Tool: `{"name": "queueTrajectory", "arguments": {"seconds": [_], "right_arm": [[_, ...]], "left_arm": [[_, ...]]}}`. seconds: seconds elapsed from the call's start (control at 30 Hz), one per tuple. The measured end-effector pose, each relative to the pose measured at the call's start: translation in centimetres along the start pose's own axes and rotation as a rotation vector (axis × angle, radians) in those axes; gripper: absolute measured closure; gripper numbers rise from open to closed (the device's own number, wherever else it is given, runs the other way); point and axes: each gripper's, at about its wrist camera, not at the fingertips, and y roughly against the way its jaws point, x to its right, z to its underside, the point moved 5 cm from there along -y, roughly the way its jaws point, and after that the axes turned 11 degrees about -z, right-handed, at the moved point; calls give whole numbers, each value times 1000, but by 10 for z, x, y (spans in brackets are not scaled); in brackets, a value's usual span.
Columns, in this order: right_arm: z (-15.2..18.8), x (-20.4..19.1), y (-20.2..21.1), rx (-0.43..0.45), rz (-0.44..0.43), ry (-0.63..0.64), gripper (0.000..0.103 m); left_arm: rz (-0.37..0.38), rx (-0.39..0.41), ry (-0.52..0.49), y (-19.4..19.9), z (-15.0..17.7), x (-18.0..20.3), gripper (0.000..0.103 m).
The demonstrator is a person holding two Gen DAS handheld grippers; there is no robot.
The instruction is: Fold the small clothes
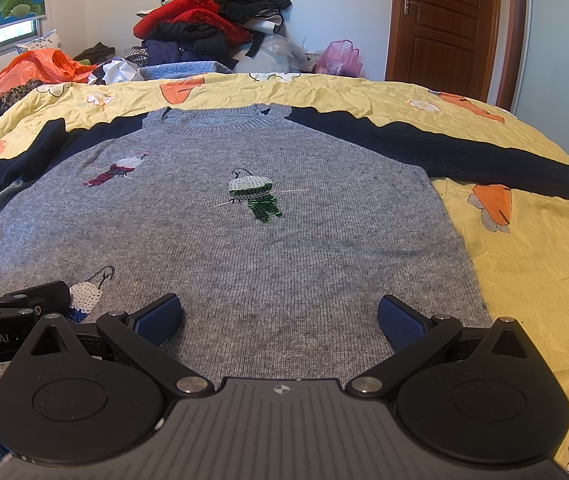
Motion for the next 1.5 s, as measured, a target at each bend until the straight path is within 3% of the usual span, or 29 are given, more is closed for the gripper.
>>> {"name": "queueTrajectory", "arguments": {"seconds": [0.5,0.67,0.73,0.87,1.03,1.13,1.27,1.37,1.43,1.5], "right_arm": [[0,-1,-4,-1,-1,0,0],[-6,16,8,11,-93,-64,0],[-11,27,10,12,-85,-108,0],[-33,77,20,66,-73,-173,0],[-56,185,36,171,10,-409,0],[-62,259,46,252,-17,-590,0],[-55,361,50,389,-152,-959,1],[-46,415,42,467,-177,-1160,9],[-44,434,33,480,-172,-1193,13],[-46,444,21,470,-145,-1183,25]], "left_arm": [[0,0,0,0,0,0,0],[1,0,1,0,0,0,0],[1,0,0,0,0,0,0],[-1,0,0,0,0,0,0],[1,0,1,0,0,0,0],[0,0,0,0,0,0,0],[0,0,1,0,0,0,0],[0,0,1,0,0,0,0],[1,0,1,0,0,0,0],[0,0,0,0,0,0,0]]}}
